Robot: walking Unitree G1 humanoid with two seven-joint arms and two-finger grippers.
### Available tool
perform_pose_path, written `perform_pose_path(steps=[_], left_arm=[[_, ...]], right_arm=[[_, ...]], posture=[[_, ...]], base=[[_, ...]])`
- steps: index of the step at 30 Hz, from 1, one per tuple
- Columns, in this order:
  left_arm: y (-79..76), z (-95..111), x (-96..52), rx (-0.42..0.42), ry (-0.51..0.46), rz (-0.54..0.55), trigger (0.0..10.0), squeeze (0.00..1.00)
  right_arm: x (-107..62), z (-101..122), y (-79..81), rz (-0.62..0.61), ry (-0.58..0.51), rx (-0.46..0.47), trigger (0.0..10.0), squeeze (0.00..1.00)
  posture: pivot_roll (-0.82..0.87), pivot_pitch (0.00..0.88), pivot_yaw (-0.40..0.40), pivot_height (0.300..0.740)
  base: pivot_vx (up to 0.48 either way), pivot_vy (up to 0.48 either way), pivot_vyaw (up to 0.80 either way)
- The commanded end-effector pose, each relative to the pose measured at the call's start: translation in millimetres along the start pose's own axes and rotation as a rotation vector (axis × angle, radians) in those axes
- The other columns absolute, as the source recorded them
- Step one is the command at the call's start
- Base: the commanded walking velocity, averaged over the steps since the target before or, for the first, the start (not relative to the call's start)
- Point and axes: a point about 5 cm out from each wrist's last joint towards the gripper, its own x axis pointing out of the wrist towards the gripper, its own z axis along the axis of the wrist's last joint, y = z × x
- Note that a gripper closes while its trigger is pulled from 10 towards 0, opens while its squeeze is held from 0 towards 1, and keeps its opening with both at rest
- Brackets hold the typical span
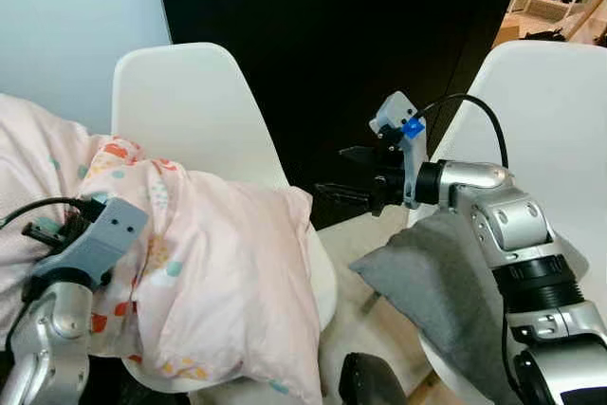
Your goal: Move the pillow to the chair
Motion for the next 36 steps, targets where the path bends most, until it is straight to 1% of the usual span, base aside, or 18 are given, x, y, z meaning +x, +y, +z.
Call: perform_pose_path(steps=[1, 8, 12, 15, 19, 20, 21, 22, 23, 24, 27, 28, 29, 30, 31, 34, 35, 36], left_arm=[[-15.6, -18, -0.1, -0.043, 0.082, -0.056, 10.0, 0.00], [-20.0, -23, 10.5, -0.134, 0.098, -0.021, 10.0, 0.00], [-14.7, -7, 23.7, -0.253, 0.027, 0.014, 10.0, 0.00], [-13.1, 9, 32.2, -0.304, -0.052, 0.023, 10.0, 0.00], [-13.6, 12, 33.7, -0.333, -0.071, 0.022, 10.0, 0.00], [-14.0, 14, 35.3, -0.387, -0.078, 0.022, 10.0, 0.00], [-13.6, 18, 37.4, -0.498, -0.086, 0.016, 10.0, 0.00], [-12.7, 30, 40.6, -0.728, -0.111, -0.014, 10.0, 0.00], [-12.7, 30, 40.6, -0.728, -0.111, -0.014, 10.0, 0.00], [-10.0, 46, 40.7, -0.844, -0.174, -0.043, 10.0, 0.00], [-8.6, 54, 40.1, -0.865, -0.206, -0.054, 10.0, 0.00], [-6.5, 78, 36.8, -0.930, -0.297, -0.100, 10.0, 0.00], [-6.5, 78, 36.8, -0.930, -0.297, -0.100, 10.0, 0.00], [1.0, 123, 26.7, -1.091, -0.468, -0.191, 10.0, 0.00], [1.0, 123, 26.7, -1.091, -0.468, -0.191, 10.0, 0.00], [8.3, 151, 17.1, -1.233, -0.580, -0.269, 10.0, 0.00], [8.3, 151, 17.1, -1.233, -0.580, -0.269, 10.0, 0.00], [16.7, 187, -3.3, -1.447, -0.730, -0.441, 10.0, 0.00]], right_arm=[[4.0, -5, 4.1, 0.026, 0.020, -0.005, 10.0, 0.00], [-0.6, -8, 13.9, 0.121, 0.038, -0.003, 10.0, 0.00], [-6.7, -17, 36.3, 0.286, 0.099, -0.028, 10.0, 0.00], [0.6, -26, 45.4, 0.311, 0.151, -0.043, 10.0, 0.00], [4.4, -27, 47.0, 0.305, 0.162, -0.051, 10.0, 0.00], [6.9, -27, 46.9, 0.297, 0.163, -0.051, 10.0, 0.00], [10.0, -27, 46.4, 0.284, 0.163, -0.050, 10.0, 0.00], [14.4, -27, 44.6, 0.257, 0.161, -0.048, 10.0, 0.00], [14.4, -27, 44.6, 0.257, 0.161, -0.048, 10.0, 0.00], [14.9, -26, 43.2, 0.246, 0.158, -0.047, 10.0, 0.00], [14.6, -26, 42.7, 0.244, 0.157, -0.046, 10.0, 0.00], [14.1, -25, 42.0, 0.239, 0.156, -0.044, 10.0, 0.00], [14.1, -25, 42.0, 0.239, 0.156, -0.044, 10.0, 0.00], [13.1, -24, 42.2, 0.239, 0.156, -0.040, 10.0, 0.00], [13.1, -24, 42.2, 0.239, 0.156, -0.040, 10.0, 0.00], [12.5, -23, 41.9, 0.237, 0.156, -0.035, 10.0, 0.00], [12.5, -23, 41.9, 0.237, 0.156, -0.035, 10.0, 0.00], [12.3, -23, 39.7, 0.223, 0.157, -0.031, 10.0, 0.00]], posture=[[-0.01, 0.000, -0.067, 0.474], [-0.03, 0.000, -0.068, 0.474], [-0.04, 0.000, -0.070, 0.474], [-0.04, 0.000, -0.071, 0.474], [-0.04, 0.000, -0.070, 0.474], [-0.04, 0.000, -0.072, 0.474], [-0.04, 0.000, -0.073, 0.474], [-0.04, 0.000, -0.075, 0.474], [-0.04, 0.000, -0.075, 0.474], [-0.04, 0.000, -0.076, 0.474], [-0.04, 0.000, -0.076, 0.474], [-0.05, 0.000, -0.078, 0.474], [-0.05, 0.000, -0.078, 0.474], [-0.05, 0.000, -0.078, 0.474], [-0.05, 0.000, -0.078, 0.474], [-0.04, 0.000, -0.079, 0.474], [-0.04, 0.000, -0.079, 0.474], [-0.04, 0.000, -0.079, 0.474]], base=[[0.000, 0.000, 0.00], [0.000, 0.000, 0.00], [0.000, 0.000, 0.00], [0.000, 0.000, 0.00], [0.000, 0.000, 0.00], [0.000, 0.000, 0.00], [0.000, 0.000, 0.00], [0.000, 0.000, 0.00], [0.000, 0.000, 0.00], [0.000, 0.000, 0.00], [0.000, 0.000, 0.00], [0.000, 0.000, 0.00], [0.000, 0.000, 0.00], [0.000, 0.000, 0.00], [0.000, 0.000, 0.00], [0.000, 0.000, 0.00], [0.000, 0.000, 0.00], [0.000, 0.000, 0.00]])
